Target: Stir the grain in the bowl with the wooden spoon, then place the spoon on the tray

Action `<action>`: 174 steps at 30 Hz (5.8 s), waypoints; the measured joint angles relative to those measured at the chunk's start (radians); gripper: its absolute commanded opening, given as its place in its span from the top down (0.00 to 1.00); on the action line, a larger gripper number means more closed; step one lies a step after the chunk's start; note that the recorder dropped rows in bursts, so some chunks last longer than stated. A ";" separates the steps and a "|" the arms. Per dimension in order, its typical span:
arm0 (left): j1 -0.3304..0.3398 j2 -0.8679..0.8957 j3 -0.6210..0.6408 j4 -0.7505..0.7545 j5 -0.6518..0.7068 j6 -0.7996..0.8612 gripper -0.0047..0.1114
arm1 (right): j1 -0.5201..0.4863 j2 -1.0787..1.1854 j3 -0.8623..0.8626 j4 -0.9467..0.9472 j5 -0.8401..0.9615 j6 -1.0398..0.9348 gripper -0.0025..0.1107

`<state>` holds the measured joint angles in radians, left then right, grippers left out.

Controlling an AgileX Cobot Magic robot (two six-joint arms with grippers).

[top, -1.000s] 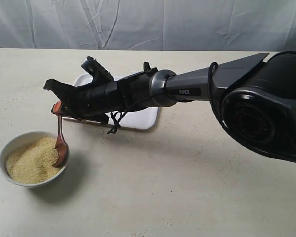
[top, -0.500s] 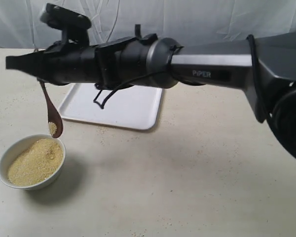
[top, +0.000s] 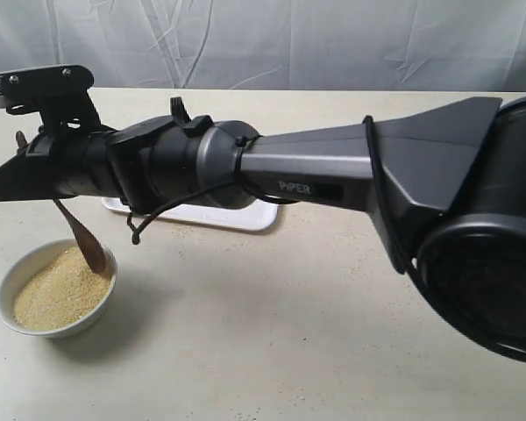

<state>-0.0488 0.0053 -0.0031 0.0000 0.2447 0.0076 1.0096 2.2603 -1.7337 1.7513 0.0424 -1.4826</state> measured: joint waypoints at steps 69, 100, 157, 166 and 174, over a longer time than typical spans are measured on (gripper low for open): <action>0.000 0.000 0.000 0.000 0.000 0.000 0.96 | 0.006 0.108 -0.077 -0.008 0.131 0.020 0.99; 0.000 0.000 0.000 0.000 0.000 0.000 0.96 | 0.062 0.099 -0.077 -0.003 0.020 0.031 0.99; 0.000 0.000 0.000 0.000 -0.014 0.000 0.96 | -0.446 0.192 -0.077 -0.461 0.189 0.962 0.41; 0.000 0.000 0.000 0.000 -0.014 0.000 0.96 | -0.448 0.179 -0.077 -0.564 0.227 0.995 0.41; 0.000 0.000 0.000 0.000 -0.014 0.000 0.96 | -0.500 0.088 -0.077 -0.873 0.539 1.111 0.54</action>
<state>-0.0488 0.0053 -0.0031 0.0000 0.2306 0.0076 0.5092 2.3486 -1.8111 0.8784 0.5816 -0.3714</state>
